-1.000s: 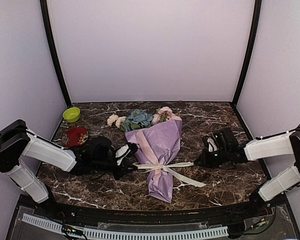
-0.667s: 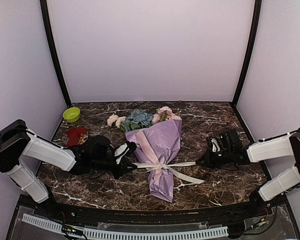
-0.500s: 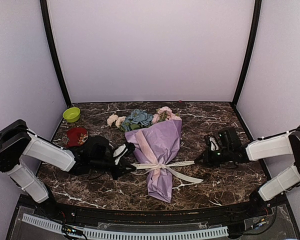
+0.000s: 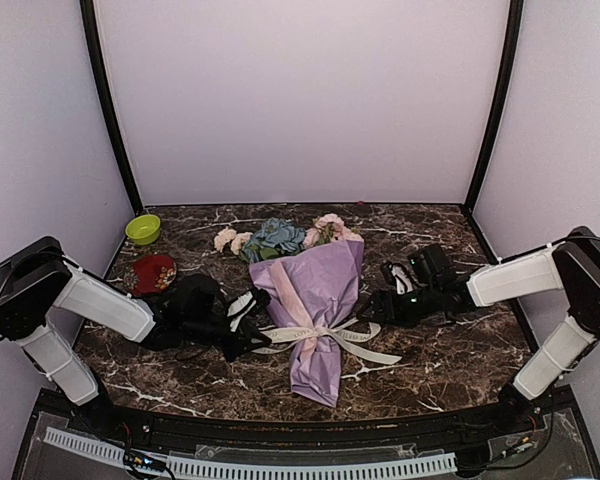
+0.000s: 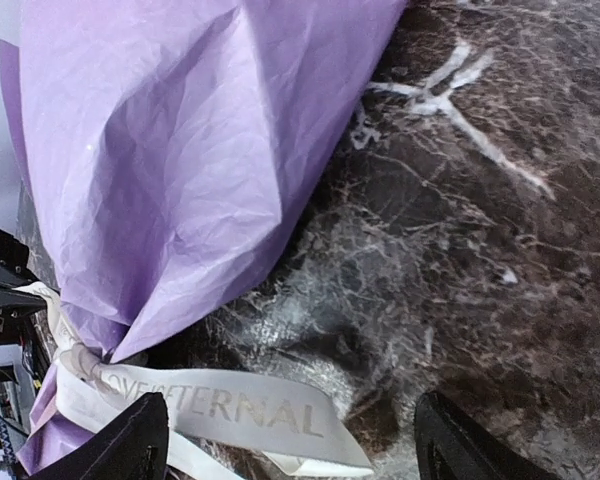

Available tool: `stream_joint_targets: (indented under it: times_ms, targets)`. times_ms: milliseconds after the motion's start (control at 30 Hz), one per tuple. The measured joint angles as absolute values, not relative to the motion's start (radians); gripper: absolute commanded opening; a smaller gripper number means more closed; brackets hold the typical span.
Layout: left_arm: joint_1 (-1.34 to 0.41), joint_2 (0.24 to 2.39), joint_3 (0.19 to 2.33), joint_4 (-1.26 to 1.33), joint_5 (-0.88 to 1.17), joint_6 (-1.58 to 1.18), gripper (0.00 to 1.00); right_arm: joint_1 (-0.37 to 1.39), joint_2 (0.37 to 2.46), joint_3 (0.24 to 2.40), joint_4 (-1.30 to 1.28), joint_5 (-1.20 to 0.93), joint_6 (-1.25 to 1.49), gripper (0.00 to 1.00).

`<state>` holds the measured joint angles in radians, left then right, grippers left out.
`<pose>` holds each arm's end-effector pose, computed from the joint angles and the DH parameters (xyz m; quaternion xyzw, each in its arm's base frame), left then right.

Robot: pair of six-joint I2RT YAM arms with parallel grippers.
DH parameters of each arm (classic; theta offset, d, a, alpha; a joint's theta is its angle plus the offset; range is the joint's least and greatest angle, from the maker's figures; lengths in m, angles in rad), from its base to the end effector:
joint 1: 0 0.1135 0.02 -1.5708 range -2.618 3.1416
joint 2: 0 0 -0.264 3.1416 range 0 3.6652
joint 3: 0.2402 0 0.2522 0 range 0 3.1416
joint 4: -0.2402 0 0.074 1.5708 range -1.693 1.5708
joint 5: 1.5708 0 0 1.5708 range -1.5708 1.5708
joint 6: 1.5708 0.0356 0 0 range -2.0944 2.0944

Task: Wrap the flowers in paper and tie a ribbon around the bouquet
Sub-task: Tie the half-tied ribbon around the folded bouquet.

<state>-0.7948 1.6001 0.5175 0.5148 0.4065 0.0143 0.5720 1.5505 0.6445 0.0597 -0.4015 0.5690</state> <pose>0.1900 -0.2137 0.1318 0.4272 0.7513 -0.3428 0.3681 0.2310 0.1653 0.1417 -0.0720 0.9162 0.3445 0.1916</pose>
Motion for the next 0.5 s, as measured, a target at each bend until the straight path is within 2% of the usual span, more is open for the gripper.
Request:
stream_joint_targets:
  times_ms: [167, 233, 467, 500]
  targets:
    - [-0.794, 1.600, 0.520, 0.505, 0.408, 0.014, 0.00, 0.626, 1.640, 0.755, 0.005, -0.362, 0.503, 0.75]
    - [-0.794, 1.600, 0.520, 0.503, 0.406, 0.014, 0.00, 0.637, 1.641, 0.754, -0.008, -0.355, 0.493, 0.68]
    - [-0.795, 1.600, 0.520, 0.507, 0.392, -0.006, 0.00, 0.645, 1.641, 0.736, -0.035, -0.335, 0.496, 0.00]
    - [-0.794, 1.600, 0.520, 0.509, 0.389, -0.009, 0.00, 0.645, 1.641, 0.732, -0.038, -0.335, 0.494, 0.00]
